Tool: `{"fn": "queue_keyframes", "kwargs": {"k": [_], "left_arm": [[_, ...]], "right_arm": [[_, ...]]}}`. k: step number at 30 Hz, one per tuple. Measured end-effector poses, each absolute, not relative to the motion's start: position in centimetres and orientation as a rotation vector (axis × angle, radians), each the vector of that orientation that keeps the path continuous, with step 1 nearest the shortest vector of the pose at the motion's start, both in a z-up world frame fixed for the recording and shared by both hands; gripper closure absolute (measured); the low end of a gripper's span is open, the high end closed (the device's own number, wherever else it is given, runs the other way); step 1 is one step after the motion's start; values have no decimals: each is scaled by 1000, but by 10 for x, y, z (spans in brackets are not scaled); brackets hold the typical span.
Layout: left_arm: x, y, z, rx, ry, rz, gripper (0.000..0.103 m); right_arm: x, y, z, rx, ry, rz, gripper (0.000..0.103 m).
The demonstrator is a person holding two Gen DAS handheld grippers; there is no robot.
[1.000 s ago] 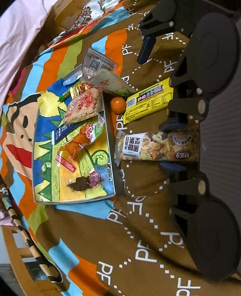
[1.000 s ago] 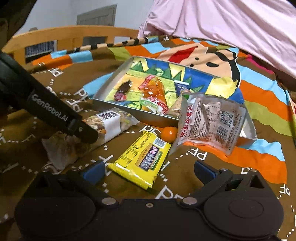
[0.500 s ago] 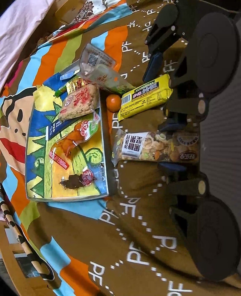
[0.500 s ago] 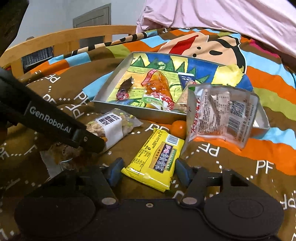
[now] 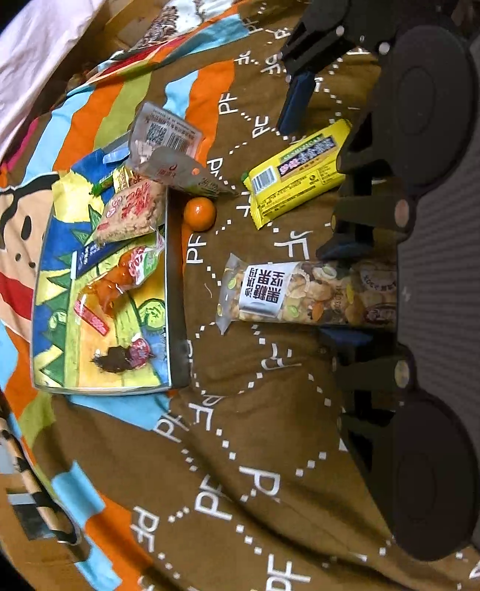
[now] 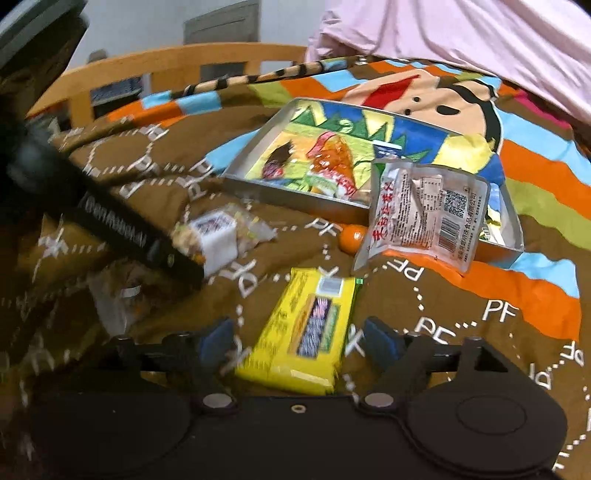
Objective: Organize snacks
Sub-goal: 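Grasp the yellow wafer bar with the right tool while the left tool lifts the nut pack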
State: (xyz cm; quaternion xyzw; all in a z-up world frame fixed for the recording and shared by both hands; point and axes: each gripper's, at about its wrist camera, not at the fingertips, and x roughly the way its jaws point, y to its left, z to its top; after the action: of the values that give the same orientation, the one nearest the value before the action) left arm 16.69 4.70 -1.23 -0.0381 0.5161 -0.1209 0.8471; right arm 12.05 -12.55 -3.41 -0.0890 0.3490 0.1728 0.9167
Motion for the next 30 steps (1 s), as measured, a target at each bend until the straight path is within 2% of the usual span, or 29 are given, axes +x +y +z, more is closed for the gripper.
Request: {"fn": "queue_keyframes", "kwargs": {"k": [5, 6, 8, 18, 30], "left_arm": [[170, 56, -18, -158, 1100, -249, 61], [169, 55, -18, -145, 1094, -250, 62], [164, 51, -17, -115, 1080, -242, 63], [124, 31, -9, -87, 1061, -257, 63], [81, 29, 2, -137, 1026, -266, 63]], "right_arm": [[136, -117, -46, -154, 753, 312, 28], [135, -116, -47, -156, 752, 300, 32], [131, -117, -48, -173, 738, 283, 48], [93, -122, -42, -237, 719, 336, 50], [29, -138, -20, -364, 600, 373, 50]]}}
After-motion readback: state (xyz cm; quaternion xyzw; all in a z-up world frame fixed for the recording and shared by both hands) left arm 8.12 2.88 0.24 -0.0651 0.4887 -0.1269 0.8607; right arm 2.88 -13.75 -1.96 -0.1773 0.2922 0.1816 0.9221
